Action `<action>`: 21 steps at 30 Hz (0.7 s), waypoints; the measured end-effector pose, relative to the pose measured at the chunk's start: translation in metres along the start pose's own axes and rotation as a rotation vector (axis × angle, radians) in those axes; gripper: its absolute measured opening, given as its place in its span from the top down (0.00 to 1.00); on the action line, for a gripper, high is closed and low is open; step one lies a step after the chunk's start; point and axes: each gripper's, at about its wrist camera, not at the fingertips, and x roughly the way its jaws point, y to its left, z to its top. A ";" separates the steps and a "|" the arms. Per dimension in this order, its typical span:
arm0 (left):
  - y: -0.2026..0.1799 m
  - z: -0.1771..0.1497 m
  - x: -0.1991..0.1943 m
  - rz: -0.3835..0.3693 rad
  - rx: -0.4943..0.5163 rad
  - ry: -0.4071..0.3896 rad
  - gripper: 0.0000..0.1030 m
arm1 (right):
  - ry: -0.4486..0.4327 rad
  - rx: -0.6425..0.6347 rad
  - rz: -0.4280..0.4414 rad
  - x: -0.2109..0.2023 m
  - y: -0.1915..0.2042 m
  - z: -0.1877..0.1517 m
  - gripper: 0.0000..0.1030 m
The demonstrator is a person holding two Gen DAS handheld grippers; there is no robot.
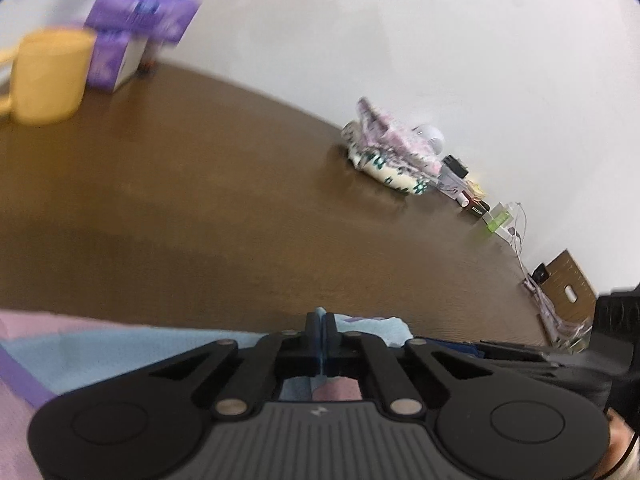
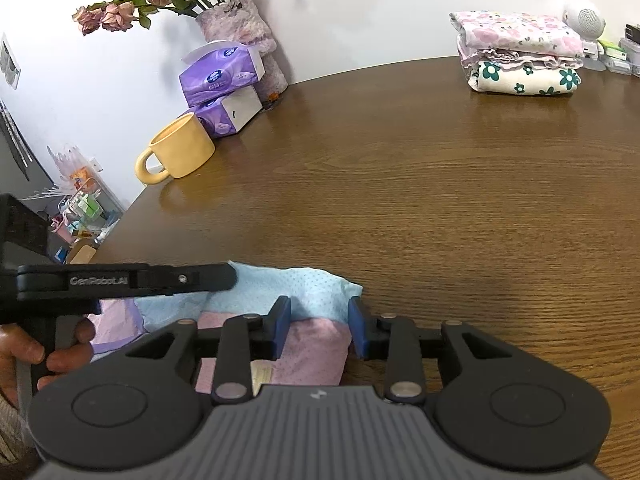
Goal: Fold clothes
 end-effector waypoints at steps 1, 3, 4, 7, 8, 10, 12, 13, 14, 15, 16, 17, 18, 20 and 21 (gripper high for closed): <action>-0.003 -0.001 -0.002 0.008 0.018 -0.007 1.00 | -0.002 -0.008 -0.004 0.000 0.001 0.000 0.69; -0.005 -0.003 -0.002 0.039 0.039 -0.010 1.00 | -0.002 -0.017 -0.009 0.001 0.004 -0.001 0.69; -0.005 -0.004 -0.002 0.055 0.049 -0.011 1.00 | -0.001 -0.020 -0.010 0.002 0.004 -0.001 0.69; -0.005 -0.006 -0.001 0.083 0.059 -0.004 1.00 | 0.002 -0.024 -0.011 0.003 0.007 -0.002 0.68; -0.004 -0.006 -0.001 0.088 0.059 0.000 1.00 | 0.001 -0.026 -0.013 0.004 0.008 -0.003 0.68; -0.002 -0.005 0.000 0.081 0.038 0.009 1.00 | -0.001 -0.032 -0.017 0.005 0.010 -0.005 0.68; 0.001 -0.004 0.000 0.074 0.017 0.018 0.99 | -0.007 -0.036 -0.021 0.004 0.011 -0.005 0.68; 0.003 -0.004 0.001 0.070 0.007 0.023 0.95 | -0.011 -0.034 -0.020 0.003 0.011 -0.006 0.68; 0.004 -0.003 -0.003 0.066 -0.007 0.016 0.89 | -0.016 -0.031 -0.019 0.002 0.011 -0.006 0.68; 0.003 -0.003 -0.007 0.062 -0.010 0.001 0.85 | -0.022 -0.026 -0.018 -0.001 0.010 -0.006 0.68; 0.002 -0.002 -0.013 0.059 -0.002 -0.016 0.76 | -0.029 -0.023 -0.019 -0.003 0.010 -0.007 0.68; 0.001 -0.003 -0.020 0.059 0.007 -0.037 0.72 | -0.036 -0.018 -0.020 -0.006 0.010 -0.007 0.68; -0.001 -0.005 -0.026 0.057 0.021 -0.052 0.73 | -0.042 -0.018 -0.020 -0.009 0.011 -0.008 0.68; -0.004 -0.011 -0.036 0.061 0.037 -0.054 0.73 | -0.053 -0.032 -0.025 -0.016 0.014 -0.011 0.68; -0.005 -0.015 -0.038 0.063 0.040 -0.048 0.73 | -0.059 -0.045 -0.029 -0.019 0.017 -0.013 0.68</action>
